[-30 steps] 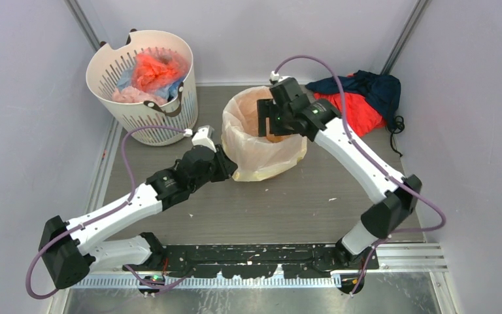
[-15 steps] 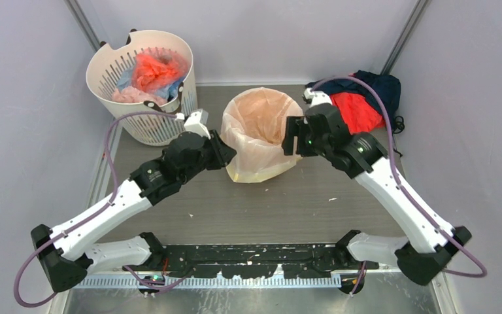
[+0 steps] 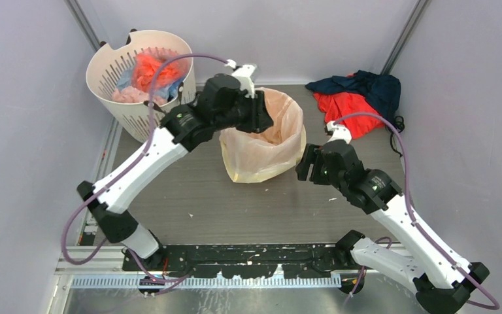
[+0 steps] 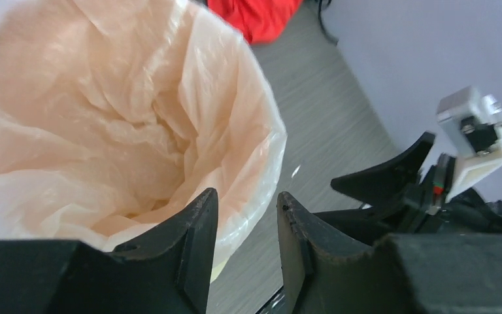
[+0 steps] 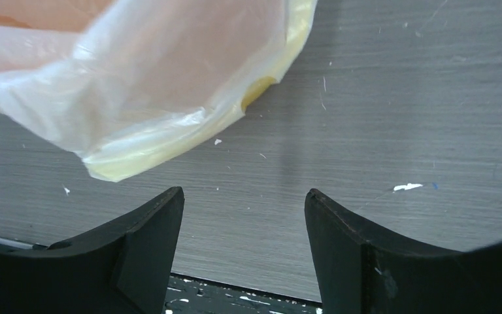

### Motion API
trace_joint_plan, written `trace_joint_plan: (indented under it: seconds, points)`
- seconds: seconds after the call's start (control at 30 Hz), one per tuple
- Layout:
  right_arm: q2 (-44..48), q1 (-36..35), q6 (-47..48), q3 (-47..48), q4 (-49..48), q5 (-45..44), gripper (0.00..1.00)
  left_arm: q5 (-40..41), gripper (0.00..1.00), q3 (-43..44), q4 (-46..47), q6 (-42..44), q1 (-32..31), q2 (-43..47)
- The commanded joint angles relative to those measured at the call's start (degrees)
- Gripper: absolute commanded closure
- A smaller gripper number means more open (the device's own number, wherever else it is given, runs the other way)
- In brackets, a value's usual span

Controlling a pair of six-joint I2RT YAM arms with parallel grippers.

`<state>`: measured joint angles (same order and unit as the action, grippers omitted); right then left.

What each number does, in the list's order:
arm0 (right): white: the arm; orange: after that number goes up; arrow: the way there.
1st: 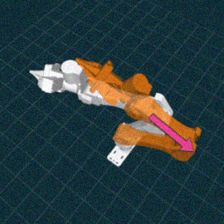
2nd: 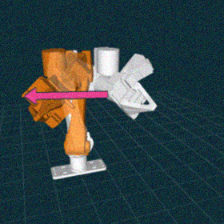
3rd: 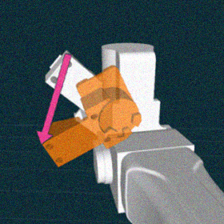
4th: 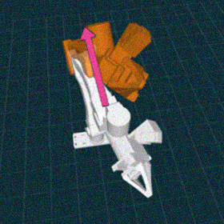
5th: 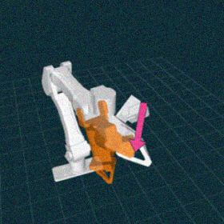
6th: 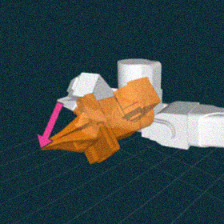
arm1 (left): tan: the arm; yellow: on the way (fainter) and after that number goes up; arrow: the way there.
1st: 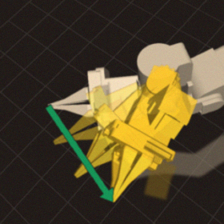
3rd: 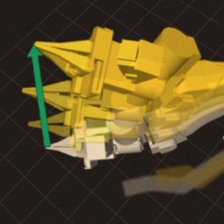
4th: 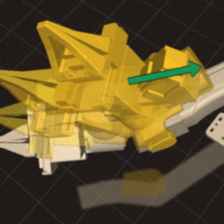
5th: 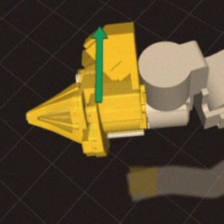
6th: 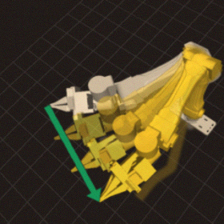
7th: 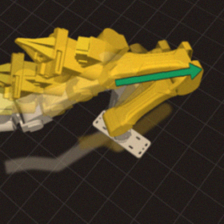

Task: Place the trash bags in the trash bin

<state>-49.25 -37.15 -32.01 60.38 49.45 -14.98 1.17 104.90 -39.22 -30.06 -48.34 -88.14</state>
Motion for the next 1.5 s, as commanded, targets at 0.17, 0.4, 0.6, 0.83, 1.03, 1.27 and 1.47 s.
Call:
trace_joint_plan:
  seconds: [0.17, 0.4, 0.6, 0.83, 1.03, 1.27, 1.47]
  points:
    - [4.4, 0.0, -10.4, -8.9, -16.2, -0.1, 0.27, -6.1, 0.59, 2.3, -6.5, 9.5, 0.2, -6.7]
    - [1.6, -0.1, -13.7, -12.0, -23.7, -2.5, 0.27, -10.2, 0.58, 3.0, -7.1, 11.0, 0.3, -9.0]
    - [-3.3, -0.2, -14.8, -13.0, -28.2, -2.5, 0.29, -12.8, 0.60, 2.0, -7.4, 11.5, 0.3, -10.1]
    - [-5.0, -0.5, -16.2, -16.2, -30.0, -3.6, 0.30, -14.0, 0.62, 1.2, -7.4, 12.1, 0.3, -11.2]
    - [-6.1, -1.7, -17.8, -19.6, -32.2, -4.6, 0.30, -15.6, 0.69, 0.4, -6.8, 11.9, 0.7, -12.0]
    - [-7.5, -3.5, -18.3, -22.8, -33.4, -6.4, 0.30, -16.9, 0.72, -0.3, -5.7, 11.1, 1.9, -11.9]
    - [-10.0, -3.9, -19.0, -27.4, -37.4, -8.1, 0.30, -17.8, 0.74, -1.5, -4.2, 10.3, 2.7, -11.2]
